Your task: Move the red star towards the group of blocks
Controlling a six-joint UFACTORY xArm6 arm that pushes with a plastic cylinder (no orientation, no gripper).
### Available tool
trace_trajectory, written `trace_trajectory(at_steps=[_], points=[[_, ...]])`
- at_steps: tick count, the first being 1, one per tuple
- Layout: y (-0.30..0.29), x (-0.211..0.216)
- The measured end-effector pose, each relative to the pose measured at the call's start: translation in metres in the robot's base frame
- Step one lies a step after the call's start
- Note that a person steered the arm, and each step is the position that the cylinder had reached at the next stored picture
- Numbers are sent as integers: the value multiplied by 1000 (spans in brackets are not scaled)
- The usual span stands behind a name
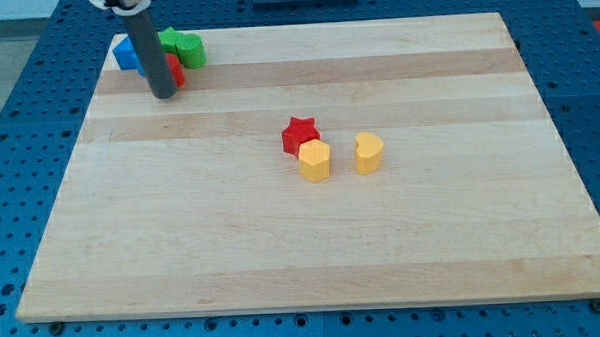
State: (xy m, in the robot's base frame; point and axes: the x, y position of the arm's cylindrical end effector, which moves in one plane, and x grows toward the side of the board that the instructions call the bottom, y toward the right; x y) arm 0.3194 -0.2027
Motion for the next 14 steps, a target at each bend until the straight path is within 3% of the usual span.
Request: trace_trajectory(at_steps=[1, 3, 4, 7, 8, 10, 14], points=[[0, 49], [136, 208], [219, 228], [224, 144], [205, 130], [184, 61], [22, 41]])
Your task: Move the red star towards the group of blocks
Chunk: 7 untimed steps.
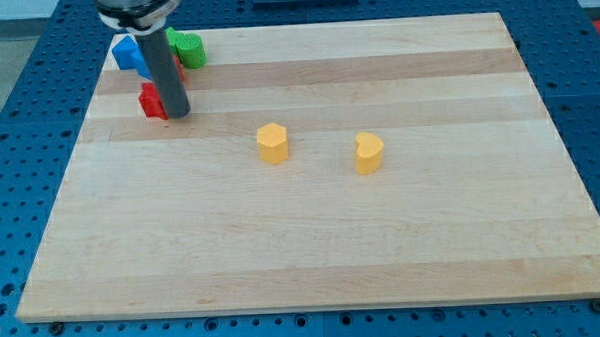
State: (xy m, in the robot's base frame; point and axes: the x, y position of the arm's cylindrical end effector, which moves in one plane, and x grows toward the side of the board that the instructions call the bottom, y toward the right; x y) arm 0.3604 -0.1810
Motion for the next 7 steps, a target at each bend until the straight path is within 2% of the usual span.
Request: trace_trajectory(at_steps=[1, 2, 5, 6, 7], points=[[5, 22], [-10, 17], [-66, -39], [-66, -16], [3, 49]])
